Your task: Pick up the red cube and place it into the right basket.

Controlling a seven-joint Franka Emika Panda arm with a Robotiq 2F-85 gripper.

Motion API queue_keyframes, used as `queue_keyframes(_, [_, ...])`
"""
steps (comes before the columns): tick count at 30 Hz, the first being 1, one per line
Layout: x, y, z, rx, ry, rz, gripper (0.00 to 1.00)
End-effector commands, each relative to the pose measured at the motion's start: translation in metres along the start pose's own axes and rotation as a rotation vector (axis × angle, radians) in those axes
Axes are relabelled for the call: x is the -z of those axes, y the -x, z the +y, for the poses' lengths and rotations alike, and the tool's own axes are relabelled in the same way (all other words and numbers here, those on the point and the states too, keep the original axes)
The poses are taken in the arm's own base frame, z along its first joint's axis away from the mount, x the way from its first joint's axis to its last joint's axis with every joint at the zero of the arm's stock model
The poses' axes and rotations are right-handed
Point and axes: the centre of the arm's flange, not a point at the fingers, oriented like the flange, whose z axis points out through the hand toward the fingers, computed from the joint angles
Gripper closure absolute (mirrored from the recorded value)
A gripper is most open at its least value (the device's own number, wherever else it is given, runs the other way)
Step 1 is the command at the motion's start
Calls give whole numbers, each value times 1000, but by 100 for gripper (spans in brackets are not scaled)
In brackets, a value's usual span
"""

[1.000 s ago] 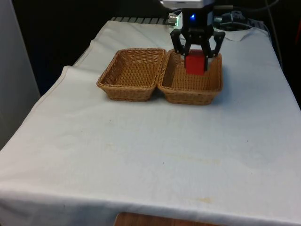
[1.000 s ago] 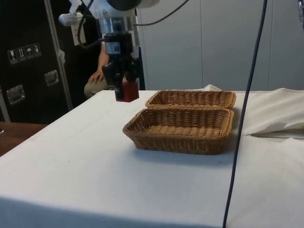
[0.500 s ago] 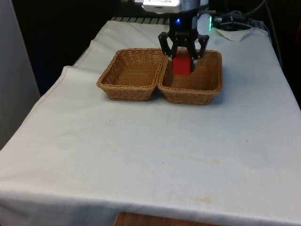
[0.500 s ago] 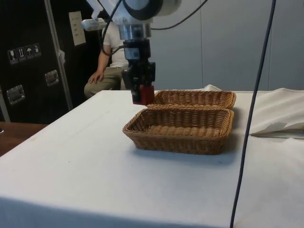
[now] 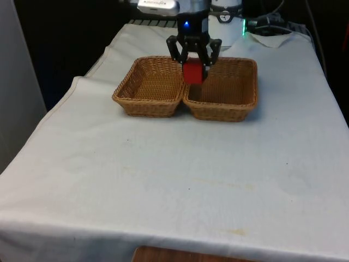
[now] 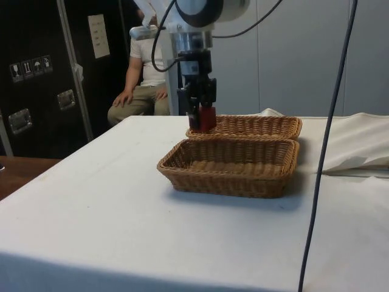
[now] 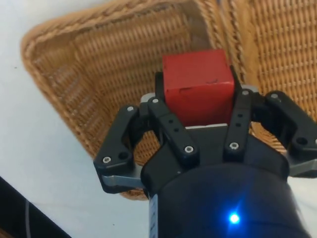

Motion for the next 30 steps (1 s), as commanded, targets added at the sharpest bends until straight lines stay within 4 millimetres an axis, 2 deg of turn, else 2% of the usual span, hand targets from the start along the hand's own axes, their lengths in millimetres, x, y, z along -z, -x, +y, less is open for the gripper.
queue_keyframes(1, [0,2,6,0,-2,7,97])
queue_keyframes(7, [-3,4,28,-1,3,-2,97])
queue_keyframes(8, [-3,3,22,-2,6,-8,97])
queue_keyframes(11, [-6,7,44,-4,7,-10,97])
queue_keyframes(14, [-8,9,55,-3,10,-14,97])
queue_keyframes(15, [-8,8,51,-4,13,-21,97])
queue_keyframes(16, [-9,10,62,-4,12,-16,97])
queue_keyframes(21, [-11,14,81,-3,16,-23,97])
queue_keyframes(30, [-22,18,104,0,32,-27,97])
